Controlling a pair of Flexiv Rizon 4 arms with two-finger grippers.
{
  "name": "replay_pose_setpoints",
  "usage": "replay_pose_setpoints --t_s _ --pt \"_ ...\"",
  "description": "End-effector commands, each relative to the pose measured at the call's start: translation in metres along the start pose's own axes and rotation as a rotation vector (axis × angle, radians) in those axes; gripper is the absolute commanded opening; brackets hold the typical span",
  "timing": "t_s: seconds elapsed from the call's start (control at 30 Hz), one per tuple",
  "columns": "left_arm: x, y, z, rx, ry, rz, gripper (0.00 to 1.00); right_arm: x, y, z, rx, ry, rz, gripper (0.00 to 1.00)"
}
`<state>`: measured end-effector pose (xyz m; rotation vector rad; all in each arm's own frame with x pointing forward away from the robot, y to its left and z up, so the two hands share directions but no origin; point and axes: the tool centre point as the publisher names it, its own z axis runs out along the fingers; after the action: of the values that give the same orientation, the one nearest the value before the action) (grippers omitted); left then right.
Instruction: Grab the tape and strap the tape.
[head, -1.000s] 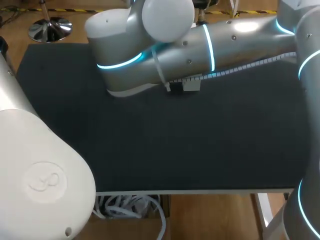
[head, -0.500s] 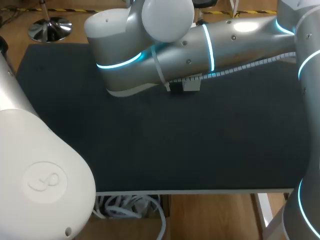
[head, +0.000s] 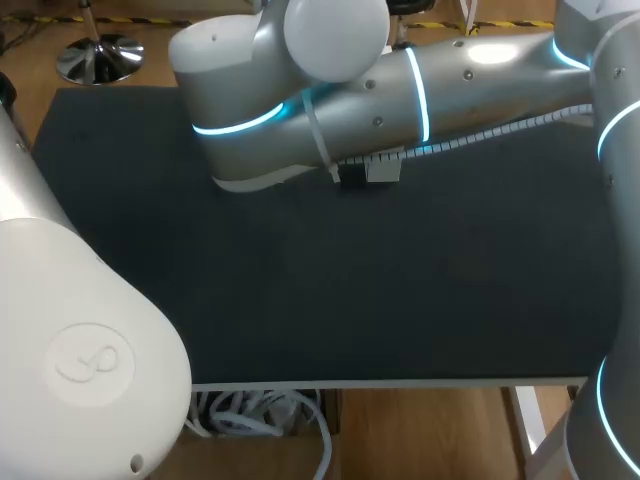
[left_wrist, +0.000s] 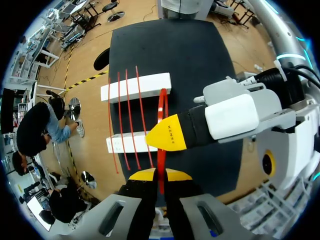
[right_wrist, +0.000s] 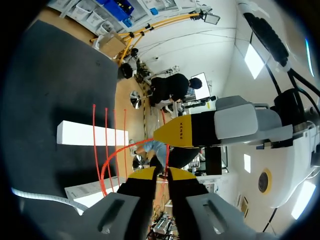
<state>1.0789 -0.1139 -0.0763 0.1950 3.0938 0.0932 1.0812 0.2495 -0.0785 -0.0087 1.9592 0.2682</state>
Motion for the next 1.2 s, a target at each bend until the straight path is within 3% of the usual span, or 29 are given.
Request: replay_pose_setpoints --t_s 0.03,0.07,0.13,0.2,0.3,0.37,0.43,0.67,0.7,0.87,0.93,1.2 --pt "0.000 0.000 0.000 -0.002 0.000 -0.001 0.00 -0.003 -0.002 -0.002 -0.004 0.013 0.001 0.45" --pt "0.000 0.000 0.000 -0.002 0.000 -0.001 0.00 -0.002 -0.002 -0.002 -0.004 0.013 0.003 0.49" --pt "0.000 0.000 0.000 -0.002 0.000 -0.001 0.00 -0.002 -0.002 -0.002 -0.005 0.011 0.004 0.77" --pt "0.000 0.000 0.000 -0.002 0.000 -0.001 0.00 -0.002 -0.002 -0.003 -0.006 0.012 0.005 0.69" --pt "0.000 0.000 0.000 -0.002 0.000 -0.001 0.00 0.000 -0.003 -0.005 -0.012 0.017 0.009 0.66" --pt "0.000 0.000 0.000 -0.002 0.000 -0.001 0.00 0.002 -0.003 -0.007 -0.014 0.020 0.006 0.51" --pt "0.000 0.000 0.000 -0.002 0.000 -0.001 0.00 0.005 -0.004 -0.011 -0.016 0.025 0.008 0.49" --pt "0.000 0.000 0.000 -0.002 0.000 -0.001 0.00 0.013 -0.004 -0.025 -0.039 0.042 0.021 0.55" --pt "0.000 0.000 0.000 -0.002 0.000 -0.001 0.00 0.013 -0.003 -0.028 -0.047 0.042 0.023 0.50" --pt "0.000 0.000 0.000 -0.002 0.000 -0.001 0.00 0.015 0.008 -0.045 -0.109 0.043 0.026 0.49" --pt "0.000 0.000 0.000 -0.002 0.000 -0.001 0.00 0.019 0.010 -0.052 -0.129 0.051 0.028 0.40" --pt "0.000 0.000 0.000 -0.002 0.000 -0.001 0.00 0.041 -0.010 -0.064 -0.115 0.098 0.037 0.49"
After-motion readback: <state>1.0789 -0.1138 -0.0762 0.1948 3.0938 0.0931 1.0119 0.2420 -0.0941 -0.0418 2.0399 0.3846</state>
